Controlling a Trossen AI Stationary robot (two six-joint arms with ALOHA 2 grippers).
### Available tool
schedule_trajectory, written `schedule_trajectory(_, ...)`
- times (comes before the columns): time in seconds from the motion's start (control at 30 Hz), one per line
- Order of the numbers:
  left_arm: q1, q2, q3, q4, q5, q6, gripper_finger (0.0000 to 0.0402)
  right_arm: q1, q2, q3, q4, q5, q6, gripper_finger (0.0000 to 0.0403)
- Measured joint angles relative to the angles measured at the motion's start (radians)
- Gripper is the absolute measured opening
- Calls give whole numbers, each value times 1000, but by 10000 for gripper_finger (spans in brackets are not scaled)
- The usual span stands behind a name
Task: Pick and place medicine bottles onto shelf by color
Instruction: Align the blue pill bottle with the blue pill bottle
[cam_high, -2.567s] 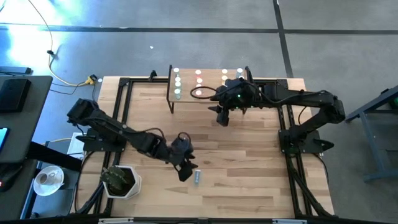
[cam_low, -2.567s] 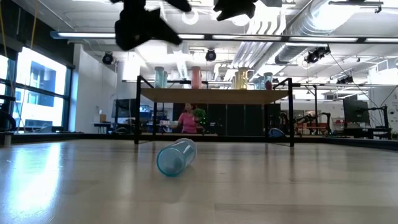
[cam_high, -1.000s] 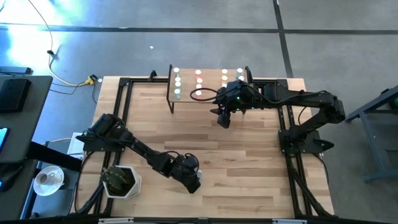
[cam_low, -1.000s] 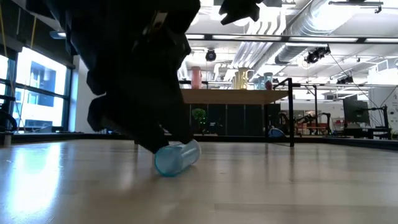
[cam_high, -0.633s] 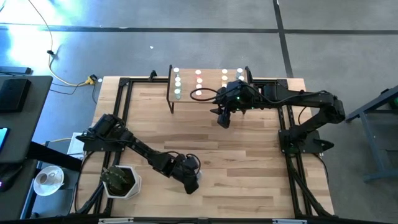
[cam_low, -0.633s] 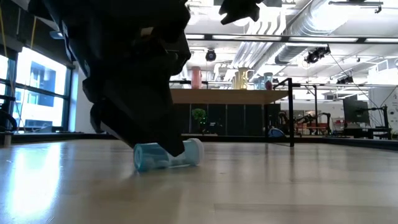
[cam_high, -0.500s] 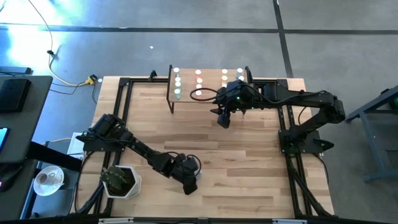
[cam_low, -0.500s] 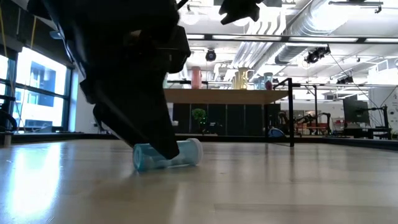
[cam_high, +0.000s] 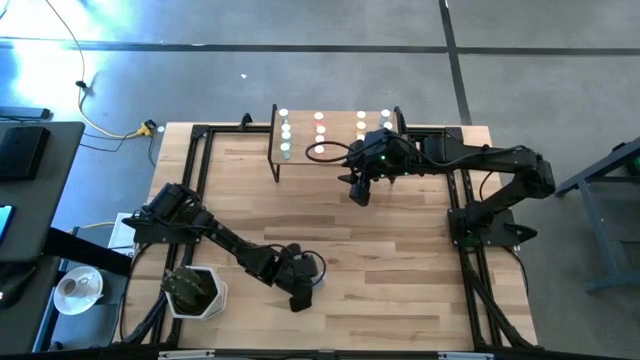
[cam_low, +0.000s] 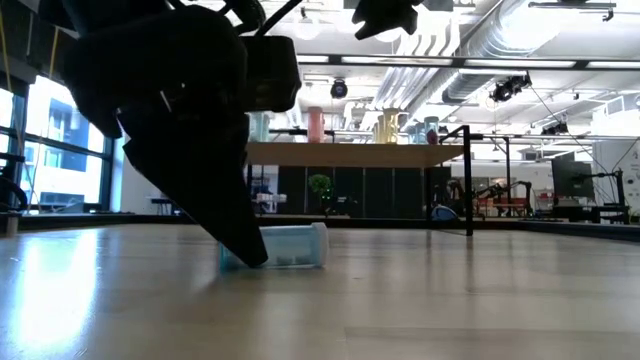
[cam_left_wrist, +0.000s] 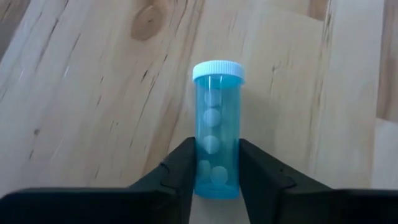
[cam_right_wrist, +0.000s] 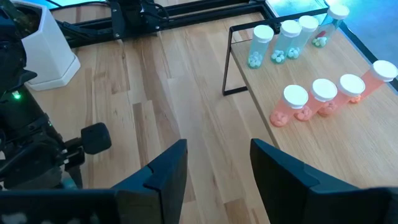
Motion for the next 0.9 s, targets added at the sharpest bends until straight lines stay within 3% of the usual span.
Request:
schedule_trajectory(0.53, 44, 4, -4, 69, 37, 99, 87, 5, -85, 0, -51, -50, 22, 167)
schedule_trajectory(0.9, 141, 7, -4, 346, 136, 255, 86, 43, -185, 1, -197, -138, 42, 167)
